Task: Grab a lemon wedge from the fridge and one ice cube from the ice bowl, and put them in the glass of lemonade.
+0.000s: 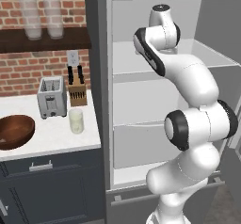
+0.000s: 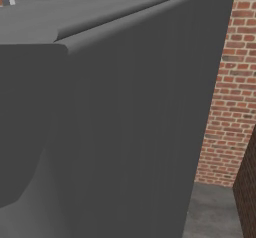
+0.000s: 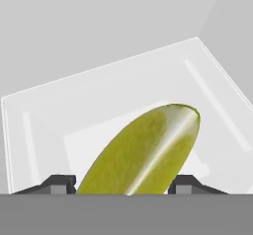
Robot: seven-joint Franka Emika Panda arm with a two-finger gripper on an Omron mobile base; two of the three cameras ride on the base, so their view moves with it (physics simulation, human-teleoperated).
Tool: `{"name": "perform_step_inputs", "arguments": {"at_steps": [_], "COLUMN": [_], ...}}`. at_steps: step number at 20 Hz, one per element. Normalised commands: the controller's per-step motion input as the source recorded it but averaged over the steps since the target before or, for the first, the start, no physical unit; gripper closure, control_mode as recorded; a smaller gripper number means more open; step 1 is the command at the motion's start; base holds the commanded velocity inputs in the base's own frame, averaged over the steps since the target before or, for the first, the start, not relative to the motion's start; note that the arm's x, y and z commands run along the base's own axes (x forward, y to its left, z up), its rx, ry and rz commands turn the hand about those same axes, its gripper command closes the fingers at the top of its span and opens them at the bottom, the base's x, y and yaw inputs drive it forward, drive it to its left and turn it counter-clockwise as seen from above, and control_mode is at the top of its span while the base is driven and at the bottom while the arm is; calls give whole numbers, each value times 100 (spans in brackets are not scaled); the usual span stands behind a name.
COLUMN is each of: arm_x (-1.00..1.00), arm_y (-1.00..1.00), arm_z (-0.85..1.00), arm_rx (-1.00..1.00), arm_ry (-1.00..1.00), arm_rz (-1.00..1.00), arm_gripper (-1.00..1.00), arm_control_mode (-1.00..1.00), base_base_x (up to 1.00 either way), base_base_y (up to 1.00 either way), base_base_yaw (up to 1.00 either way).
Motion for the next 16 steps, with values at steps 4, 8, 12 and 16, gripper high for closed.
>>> {"name": "perform_step_inputs", "arguments": {"at_steps": [4, 8, 12, 16], "arm_x": [0, -40, -97, -100], "arm_y": [0, 0, 0, 0], "arm_z": [-1, 0, 0, 0], "arm_rx": [0, 0, 3, 6], "arm_ry": [4, -1, -10, -15], "arm_rz": [0, 0, 0, 3], "arm_gripper": [100, 100, 100, 100], "arm_control_mode": [-100, -100, -100, -100], "base_base_x": [0, 0, 0, 0], "base_base_y": [0, 0, 0, 0], "base_base_yaw": [0, 0, 0, 0]}}
